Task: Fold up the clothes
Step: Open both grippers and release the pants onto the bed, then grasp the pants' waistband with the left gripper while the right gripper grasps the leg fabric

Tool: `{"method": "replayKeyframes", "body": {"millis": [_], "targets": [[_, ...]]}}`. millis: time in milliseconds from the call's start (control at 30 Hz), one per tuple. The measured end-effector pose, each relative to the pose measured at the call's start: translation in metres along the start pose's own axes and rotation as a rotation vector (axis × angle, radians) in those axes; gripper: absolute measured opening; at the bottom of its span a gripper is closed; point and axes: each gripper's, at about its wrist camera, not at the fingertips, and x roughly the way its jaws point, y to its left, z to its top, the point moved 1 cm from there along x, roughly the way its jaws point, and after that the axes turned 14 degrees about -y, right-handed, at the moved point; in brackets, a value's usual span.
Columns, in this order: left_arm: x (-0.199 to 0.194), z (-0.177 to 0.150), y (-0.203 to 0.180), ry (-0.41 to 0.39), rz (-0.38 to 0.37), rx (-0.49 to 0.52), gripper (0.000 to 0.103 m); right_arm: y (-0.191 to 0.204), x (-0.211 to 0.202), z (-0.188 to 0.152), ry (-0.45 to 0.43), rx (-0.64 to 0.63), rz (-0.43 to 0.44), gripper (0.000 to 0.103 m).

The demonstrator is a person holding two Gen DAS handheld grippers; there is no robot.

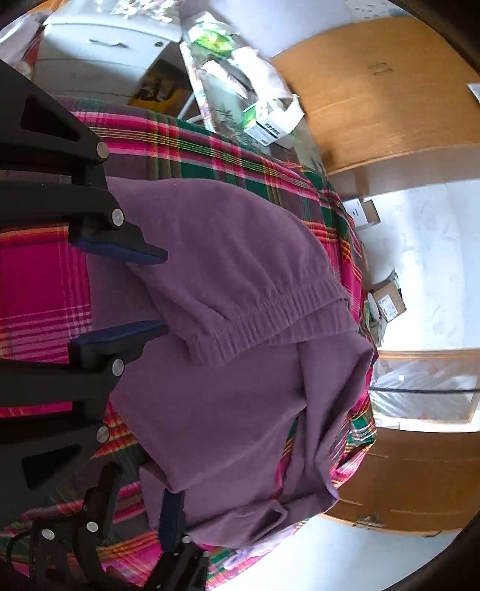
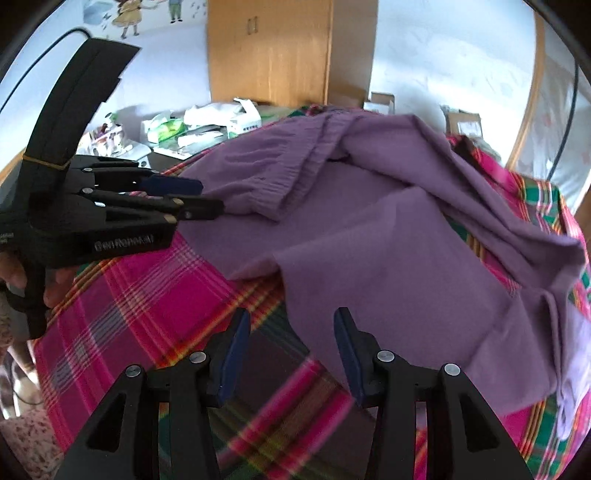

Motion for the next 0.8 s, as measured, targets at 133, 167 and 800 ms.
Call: {"method": "replayKeyframes", "body": {"millis": [133,167,800], "targets": [[0.011,0.0,-0.002,0.017,0.019,0.029,0.032,-0.004,0.009,0.002,0.01,0.003,-0.032,0.049],[0.013,0.001,-0.001,0.019,0.022,0.032,0.032,-0.006,0.011,0.003,0.015,0.01,-0.037,0.049],[0.034,0.01,-0.003,0.051,-0.014,0.027,0.043,-0.034,0.034,0.008,0.037,0.099,-0.088,0.049]]}}
